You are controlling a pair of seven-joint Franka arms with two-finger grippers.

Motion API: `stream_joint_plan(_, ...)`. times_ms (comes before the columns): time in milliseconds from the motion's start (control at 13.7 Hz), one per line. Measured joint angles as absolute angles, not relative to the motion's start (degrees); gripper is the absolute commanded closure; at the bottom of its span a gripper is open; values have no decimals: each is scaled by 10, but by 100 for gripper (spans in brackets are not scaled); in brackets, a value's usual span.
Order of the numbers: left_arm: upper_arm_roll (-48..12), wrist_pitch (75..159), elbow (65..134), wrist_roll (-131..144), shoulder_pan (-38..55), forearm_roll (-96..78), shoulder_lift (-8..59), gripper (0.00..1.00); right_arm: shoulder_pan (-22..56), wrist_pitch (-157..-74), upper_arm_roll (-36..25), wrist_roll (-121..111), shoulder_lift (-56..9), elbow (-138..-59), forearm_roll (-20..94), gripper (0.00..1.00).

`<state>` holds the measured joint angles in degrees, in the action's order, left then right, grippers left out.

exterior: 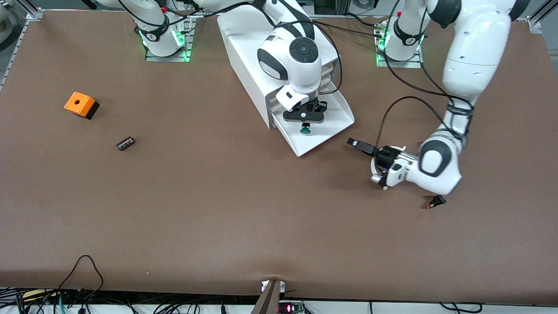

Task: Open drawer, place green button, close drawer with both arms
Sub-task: 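Lower the button into the drawer with the right gripper while the left gripper withdraws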

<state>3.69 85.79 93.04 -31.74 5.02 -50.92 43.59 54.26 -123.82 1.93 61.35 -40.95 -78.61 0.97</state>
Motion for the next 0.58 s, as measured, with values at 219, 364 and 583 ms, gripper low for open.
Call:
stream_joint_plan(219,37,840,890,-283,18,-409,412,0,551,-1238,19,622,-424,-786,10,45)
stream_joint_plan(364,37,839,870,-263,15,-332,386,0,552,-1239,18,623,-431,-786,10,0)
stream_joint_plan(583,42,836,850,-251,13,-240,340,0,549,-1238,3,621,-430,-776,9,0)
